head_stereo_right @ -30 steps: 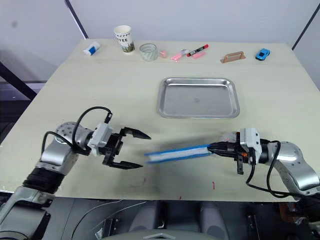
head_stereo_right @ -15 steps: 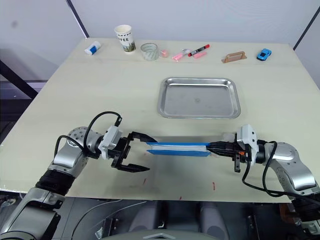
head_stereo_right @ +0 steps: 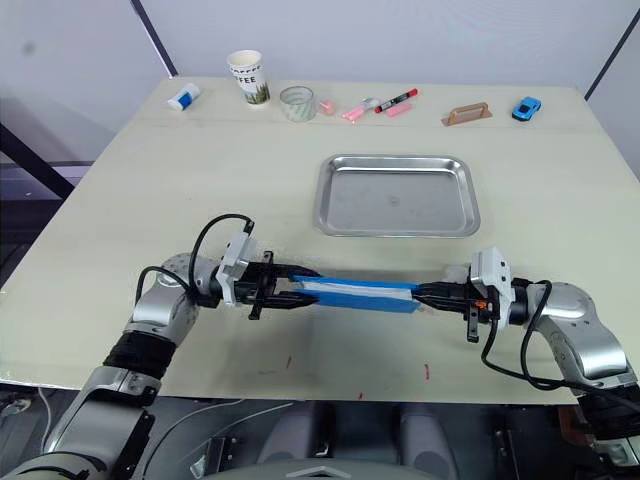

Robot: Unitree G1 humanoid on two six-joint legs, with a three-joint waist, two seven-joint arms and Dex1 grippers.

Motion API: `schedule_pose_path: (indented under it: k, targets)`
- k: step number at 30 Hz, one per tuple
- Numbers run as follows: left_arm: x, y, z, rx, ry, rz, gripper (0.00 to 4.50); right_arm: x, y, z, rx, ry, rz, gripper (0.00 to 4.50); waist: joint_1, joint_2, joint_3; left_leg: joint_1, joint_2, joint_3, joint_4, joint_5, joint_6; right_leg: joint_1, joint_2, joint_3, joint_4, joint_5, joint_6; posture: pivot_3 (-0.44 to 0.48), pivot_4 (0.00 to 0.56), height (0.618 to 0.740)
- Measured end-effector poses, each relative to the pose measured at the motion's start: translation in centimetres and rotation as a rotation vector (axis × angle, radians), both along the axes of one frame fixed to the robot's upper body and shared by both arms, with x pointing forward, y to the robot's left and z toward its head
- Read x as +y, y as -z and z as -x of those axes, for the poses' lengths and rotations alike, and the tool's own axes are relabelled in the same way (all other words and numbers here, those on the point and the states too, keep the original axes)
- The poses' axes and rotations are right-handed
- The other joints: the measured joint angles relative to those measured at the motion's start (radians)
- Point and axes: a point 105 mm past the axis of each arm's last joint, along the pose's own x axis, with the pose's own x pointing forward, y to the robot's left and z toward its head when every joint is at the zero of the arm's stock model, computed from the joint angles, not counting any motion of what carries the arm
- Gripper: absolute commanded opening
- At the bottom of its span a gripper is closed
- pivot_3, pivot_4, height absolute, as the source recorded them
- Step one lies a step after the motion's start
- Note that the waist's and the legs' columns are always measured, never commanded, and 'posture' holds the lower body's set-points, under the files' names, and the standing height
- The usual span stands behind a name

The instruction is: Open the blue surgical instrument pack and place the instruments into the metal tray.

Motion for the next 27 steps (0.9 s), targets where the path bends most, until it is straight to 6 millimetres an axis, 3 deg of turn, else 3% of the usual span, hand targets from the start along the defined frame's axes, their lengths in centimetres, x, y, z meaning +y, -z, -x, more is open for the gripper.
schedule_pose_path:
  k: [3, 6, 12, 14, 16, 17, 19, 23, 27]
  targets:
    - [0.0, 0.0, 0.1, 0.007, 0.006, 0.000, 0.04, 0.0, 0.0, -0.1, -0.008, 0.006, 0.000, 0.00, -0.002, 0.000, 0.000, 0.000, 0.000, 0.000, 0.000, 0.000, 0.000, 0.000, 0.000, 0.000, 0.000, 0.000, 0.000, 0.000, 0.150, 0.740]
    - [0.0, 0.1, 0.1, 0.004, 0.009, -0.003, 0.04, 0.1, 0.0, -0.2, -0.012, 0.009, 0.000, 0.00, -0.002, 0.000, 0.000, 0.000, 0.000, 0.000, 0.000, 0.000, 0.000, 0.000, 0.000, 0.000, 0.000, 0.000, 0.000, 0.000, 0.150, 0.740]
    - [0.2, 0.1, -0.1, 0.003, -0.003, 0.001, 0.00, -0.3, -0.8, -0.4, 0.024, 0.041, -0.041, 2.08, -0.004, 0.000, 0.000, 0.000, 0.000, 0.000, 0.000, 0.000, 0.000, 0.000, 0.000, 0.000, 0.000, 0.000, 0.000, 0.000, 0.150, 0.740]
    - [0.2, 0.1, -0.1, 0.003, -0.003, 0.001, 0.00, -0.6, -1.3, -0.4, 0.030, 0.065, -0.057, 2.99, -0.004, 0.000, 0.000, 0.000, 0.000, 0.000, 0.000, 0.000, 0.000, 0.000, 0.000, 0.000, 0.000, 0.000, 0.000, 0.000, 0.150, 0.740]
    - [0.2, 0.1, -0.1, 0.002, -0.006, 0.000, 0.00, -0.9, -1.7, -0.2, 0.037, 0.072, -0.075, 3.43, -0.004, 0.000, 0.000, 0.000, 0.000, 0.000, 0.000, 0.000, 0.000, 0.000, 0.000, 0.000, 0.000, 0.000, 0.000, 0.000, 0.150, 0.740]
    - [0.3, 0.1, -0.1, 0.002, -0.010, 0.001, 0.00, -1.1, -2.2, 0.0, 0.037, 0.073, -0.081, 4.12, -0.004, 0.000, 0.000, 0.000, 0.000, -0.001, 0.000, 0.000, 0.000, 0.000, 0.000, 0.000, 0.000, 0.000, 0.000, 0.000, 0.150, 0.740]
    - [0.5, 0.1, -0.2, 0.003, -0.019, 0.003, 0.00, -1.7, -2.6, 0.3, 0.028, 0.089, -0.081, 4.38, -0.005, 0.000, 0.000, 0.000, 0.000, -0.001, 0.000, 0.000, 0.000, 0.000, 0.000, 0.000, 0.000, 0.000, 0.000, 0.000, 0.150, 0.740]
    - [0.7, 0.2, -0.3, 0.003, -0.028, 0.000, 0.00, -3.3, -2.5, 0.5, 0.029, 0.135, -0.010, 4.38, -0.006, 0.000, 0.000, 0.000, 0.000, 0.000, 0.000, 0.000, 0.000, 0.000, 0.000, 0.000, 0.000, 0.000, 0.000, 0.000, 0.150, 0.740]
    - [0.7, 0.2, -0.3, -0.014, -0.026, -0.009, 0.00, -6.0, -1.6, 0.3, 0.005, 0.174, 0.178, 4.38, -0.008, 0.000, 0.000, 0.000, 0.000, 0.000, 0.000, 0.000, 0.000, 0.000, 0.000, 0.000, 0.000, 0.000, 0.000, 0.000, 0.150, 0.740]
